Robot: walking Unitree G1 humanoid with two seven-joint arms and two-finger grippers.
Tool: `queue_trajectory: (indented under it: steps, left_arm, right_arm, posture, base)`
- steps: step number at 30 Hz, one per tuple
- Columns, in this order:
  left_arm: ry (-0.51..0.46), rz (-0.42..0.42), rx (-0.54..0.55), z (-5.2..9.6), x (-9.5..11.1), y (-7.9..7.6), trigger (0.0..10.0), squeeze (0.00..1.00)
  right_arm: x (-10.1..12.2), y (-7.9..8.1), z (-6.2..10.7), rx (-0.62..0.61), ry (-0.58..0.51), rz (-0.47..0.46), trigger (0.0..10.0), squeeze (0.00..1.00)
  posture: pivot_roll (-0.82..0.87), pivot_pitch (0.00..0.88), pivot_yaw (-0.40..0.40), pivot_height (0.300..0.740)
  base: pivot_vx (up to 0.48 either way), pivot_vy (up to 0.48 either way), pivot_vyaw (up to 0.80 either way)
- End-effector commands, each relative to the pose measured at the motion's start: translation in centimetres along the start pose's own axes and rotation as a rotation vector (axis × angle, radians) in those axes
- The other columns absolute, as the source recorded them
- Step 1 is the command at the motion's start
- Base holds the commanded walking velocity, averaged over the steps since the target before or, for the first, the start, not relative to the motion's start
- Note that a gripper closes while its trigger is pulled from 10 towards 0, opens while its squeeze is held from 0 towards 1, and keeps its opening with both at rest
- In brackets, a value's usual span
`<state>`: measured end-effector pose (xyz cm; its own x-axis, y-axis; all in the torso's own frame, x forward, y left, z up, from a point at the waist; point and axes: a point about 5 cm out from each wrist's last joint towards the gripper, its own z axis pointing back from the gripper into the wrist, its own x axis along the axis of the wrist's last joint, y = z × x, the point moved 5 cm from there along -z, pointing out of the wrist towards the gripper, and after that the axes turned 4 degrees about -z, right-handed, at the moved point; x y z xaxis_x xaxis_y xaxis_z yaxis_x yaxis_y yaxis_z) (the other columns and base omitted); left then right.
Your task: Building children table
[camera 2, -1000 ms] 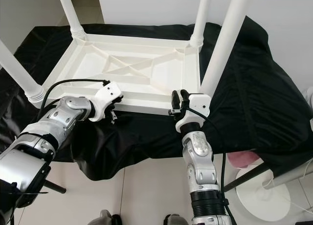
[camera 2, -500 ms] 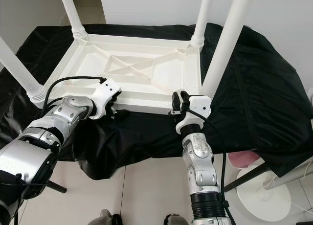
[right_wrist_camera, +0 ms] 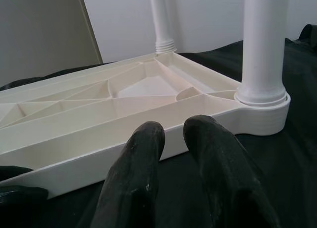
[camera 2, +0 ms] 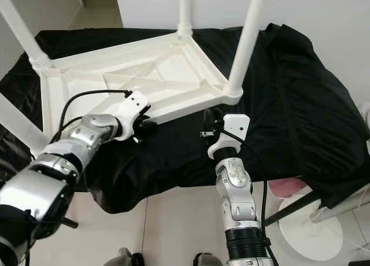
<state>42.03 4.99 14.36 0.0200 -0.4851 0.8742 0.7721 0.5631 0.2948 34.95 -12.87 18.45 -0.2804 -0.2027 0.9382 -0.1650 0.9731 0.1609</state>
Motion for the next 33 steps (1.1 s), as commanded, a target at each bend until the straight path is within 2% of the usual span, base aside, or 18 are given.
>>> queue_trajectory:
  steps: [1,5,6,8,9,12,14,15,16,21,25,26,28,30,31,32,33]
  left_arm:
    - [0.014,0.026,-0.051,-0.8,-0.9,-1.9,10.0,0.00]
    - [0.002,0.038,-0.065,-1.0,-0.8,-2.4,10.0,0.00]
    - [-0.016,0.047,-0.076,-1.1,-0.5,-2.7,10.0,0.60]
    - [-0.029,0.053,-0.082,-1.1,-0.3,-2.9,10.0,0.60]
    - [-0.060,0.056,-0.105,-1.1,0.1,-3.3,10.0,1.00]
    - [-0.171,-0.009,-0.146,-0.7,1.8,-4.3,10.0,1.00]
    - [-0.195,-0.027,-0.150,-0.6,2.1,-4.5,10.0,1.00]
    - [-0.236,-0.044,-0.150,-0.1,2.7,-4.6,10.0,0.00]
    - [-0.292,-0.050,-0.138,0.5,3.5,-4.6,10.0,0.00]
    - [-0.339,-0.034,-0.085,1.5,4.3,-3.8,10.0,0.00]
    - [-0.399,-0.023,-0.024,3.2,5.1,-2.8,10.0,0.00]
    - [-0.399,-0.023,-0.024,3.2,5.1,-2.8,10.0,0.00]
    - [-0.442,-0.049,0.020,5.2,5.4,-2.2,10.0,0.00]
    - [-0.442,-0.049,0.020,5.2,5.4,-2.2,10.0,0.00]
    - [-0.449,-0.060,0.049,6.3,5.3,-1.8,10.0,0.00]
    - [-0.449,-0.060,0.049,6.3,5.3,-1.8,10.0,0.00]
    - [-0.442,-0.064,0.078,7.2,5.0,-1.2,10.0,0.00]
  right_arm:
    - [-0.3,0.4,0.0,0.010,0.005,-0.007,10.0,0.00]
    - [-0.3,0.5,-0.1,0.012,0.005,-0.008,10.0,0.00]
    - [-0.3,0.5,-0.1,0.013,0.005,-0.009,10.0,0.00]
    - [-0.3,0.6,-0.1,0.014,0.006,-0.010,10.0,0.00]
    - [-0.4,0.6,-0.1,0.014,0.006,-0.011,10.0,0.00]
    - [-0.5,0.7,-0.1,0.015,0.008,-0.013,10.0,0.00]
    - [-0.5,0.7,-0.2,0.016,0.008,-0.013,10.0,0.00]
    - [-0.5,0.8,-0.2,0.017,0.008,-0.014,10.0,0.00]
    - [-0.6,0.9,-0.2,0.020,0.010,-0.013,10.0,0.00]
    - [-0.7,1.0,-0.4,0.027,0.013,-0.013,10.0,0.00]
    - [-0.7,1.3,-0.7,0.042,0.015,-0.015,10.0,0.00]
    - [-0.7,1.3,-0.7,0.042,0.015,-0.015,10.0,0.00]
    - [-0.8,1.7,-1.2,0.064,0.018,-0.016,10.0,0.00]
    - [-0.8,1.7,-1.2,0.064,0.018,-0.016,10.0,0.00]
    - [-0.9,1.8,-1.4,0.075,0.021,-0.016,10.0,0.00]
    - [-0.9,1.8,-1.4,0.075,0.021,-0.016,10.0,0.00]
    - [-0.9,1.9,-1.6,0.086,0.023,-0.014,10.0,0.00]
  posture:
    - [-0.05,0.110,0.040,0.740]
    - [-0.05,0.110,0.040,0.740]
    - [-0.04,0.108,0.041,0.740]
    - [-0.04,0.108,0.041,0.740]
    - [-0.04,0.107,0.042,0.740]
    - [-0.04,0.106,0.041,0.740]
    - [-0.04,0.106,0.041,0.740]
    - [-0.04,0.102,0.037,0.740]
    - [-0.03,0.101,0.035,0.740]
    - [-0.03,0.095,0.028,0.740]
    - [-0.01,0.088,0.011,0.740]
    - [-0.01,0.088,0.011,0.740]
    - [0.01,0.079,-0.013,0.740]
    - [0.01,0.079,-0.013,0.740]
    - [0.02,0.076,-0.025,0.740]
    - [0.02,0.076,-0.025,0.740]
    - [0.03,0.070,-0.032,0.740]
  base:
    - [0.000,0.000,0.00]
    - [0.000,0.000,0.00]
    - [0.000,0.000,0.00]
    - [0.000,0.000,0.00]
    - [0.000,0.000,0.00]
    - [0.000,0.000,0.00]
    - [0.000,0.000,0.00]
    - [0.000,0.000,0.00]
    - [0.000,0.000,0.00]
    - [0.000,0.000,0.00]
    - [0.000,0.000,0.00]
    - [0.000,0.000,0.00]
    - [0.000,0.000,0.00]
    - [0.000,0.000,0.00]
    - [0.000,0.000,0.00]
    - [0.000,0.000,0.00]
    - [0.000,0.000,0.00]
